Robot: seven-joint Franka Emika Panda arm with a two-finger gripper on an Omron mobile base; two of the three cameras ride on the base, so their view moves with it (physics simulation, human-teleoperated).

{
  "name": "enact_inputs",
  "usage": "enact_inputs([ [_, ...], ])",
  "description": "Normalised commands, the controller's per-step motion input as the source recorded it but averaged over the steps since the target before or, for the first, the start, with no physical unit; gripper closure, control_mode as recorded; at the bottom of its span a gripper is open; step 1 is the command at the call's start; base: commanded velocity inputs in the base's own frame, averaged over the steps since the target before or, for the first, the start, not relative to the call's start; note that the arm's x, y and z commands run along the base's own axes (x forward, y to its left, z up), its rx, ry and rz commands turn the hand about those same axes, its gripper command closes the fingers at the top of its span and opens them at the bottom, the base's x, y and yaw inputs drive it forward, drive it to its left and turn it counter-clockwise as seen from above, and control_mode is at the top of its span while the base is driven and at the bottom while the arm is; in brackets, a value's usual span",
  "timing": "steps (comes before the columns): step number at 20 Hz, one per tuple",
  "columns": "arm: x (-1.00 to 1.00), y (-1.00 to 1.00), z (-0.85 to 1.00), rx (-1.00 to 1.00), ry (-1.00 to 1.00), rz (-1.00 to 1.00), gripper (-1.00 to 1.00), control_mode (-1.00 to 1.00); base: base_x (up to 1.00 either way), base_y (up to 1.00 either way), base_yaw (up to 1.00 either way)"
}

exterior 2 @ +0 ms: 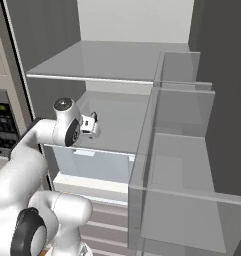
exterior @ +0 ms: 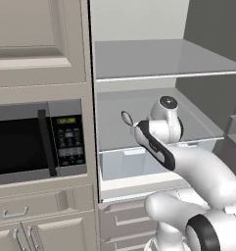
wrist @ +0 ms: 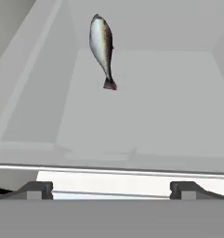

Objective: Gather the potato and corn from the fridge and place them on a tray on the dining counter. Then gather the fishs from the fridge and place them on the other tray.

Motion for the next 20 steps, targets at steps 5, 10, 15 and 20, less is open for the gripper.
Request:
enact_inputs([
  [5, 0.72, 0.01, 0.00, 0.00, -0.03, 0.00, -1.00, -1.00, 0.00, 0.00, 0.00],
  [10, 0.83, 0.09, 0.00, 0.00, 0.00, 0.00, -1.00, -1.00, 0.00, 0.00, 0.00],
  [15, 0.83, 0.06, -0.07, 0.00, 0.00, 0.00, -1.00, -1.00, 0.00, 0.00, 0.00],
  [20, 0.64, 0.18, -0.13, 0.00, 0.00, 0.00, -1.00, -1.00, 0.00, 0.00, 0.00],
])
